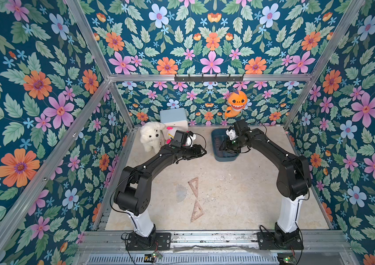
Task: Put the scattered rulers into the storage box
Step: Place the ruler in the storage box, then pick up the ruler from the center of the board.
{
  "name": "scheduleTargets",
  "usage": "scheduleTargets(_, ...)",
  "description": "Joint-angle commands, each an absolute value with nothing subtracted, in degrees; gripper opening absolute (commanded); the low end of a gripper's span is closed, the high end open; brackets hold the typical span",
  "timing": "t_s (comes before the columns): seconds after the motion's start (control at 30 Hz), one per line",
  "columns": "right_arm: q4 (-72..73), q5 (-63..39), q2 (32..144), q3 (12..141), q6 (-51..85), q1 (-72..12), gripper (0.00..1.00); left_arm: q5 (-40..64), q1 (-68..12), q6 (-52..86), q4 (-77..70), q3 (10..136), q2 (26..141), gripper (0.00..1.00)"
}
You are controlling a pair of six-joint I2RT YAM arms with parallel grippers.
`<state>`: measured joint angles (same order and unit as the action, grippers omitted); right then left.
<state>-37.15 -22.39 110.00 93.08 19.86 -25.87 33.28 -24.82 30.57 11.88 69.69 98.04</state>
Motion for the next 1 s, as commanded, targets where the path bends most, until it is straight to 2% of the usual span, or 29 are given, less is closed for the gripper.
scheduleTargets(0.0, -31.16, -18.5, 104.44, 85.05, 20.92, -30.81, 0.4, 29.82, -24.81, 32.83, 13.56, 64.32, 94.15, 0.66)
scheduleTargets(0.17, -20.19, -13.97, 97.64, 70.26, 25.99, -41.64, 0.4, 26.72, -25.42, 34.73, 13.52, 50.98, 85.99, 0.68)
scheduleTargets(0.37, -8.86, -11.7, 97.07, 60.3, 32.24, -49.97, 0.4, 26.68, -29.24, 37.68, 10.31, 40.49, 82.57, 0.72)
scheduleTargets(0.53, -1.21, -11.75, 95.66, 54.08, 36.01, -50.8, 0.39, 26.63, -31.96, 38.62, 7.64, 38.94, 85.46, 0.72)
scheduleTargets(0.8, -0.57, -8.57, 91.26, 50.01, 36.86, -50.64, 0.39, 26.66, -33.98, 38.61, 5.76, 39.97, 90.31, 0.72)
scheduleTargets(0.97, 1.6, -8.26, 89.14, 45.71, 38.86, -48.15, 0.38, 27.71, -35.85, 38.02, 5.62, 42.52, 93.67, 0.68)
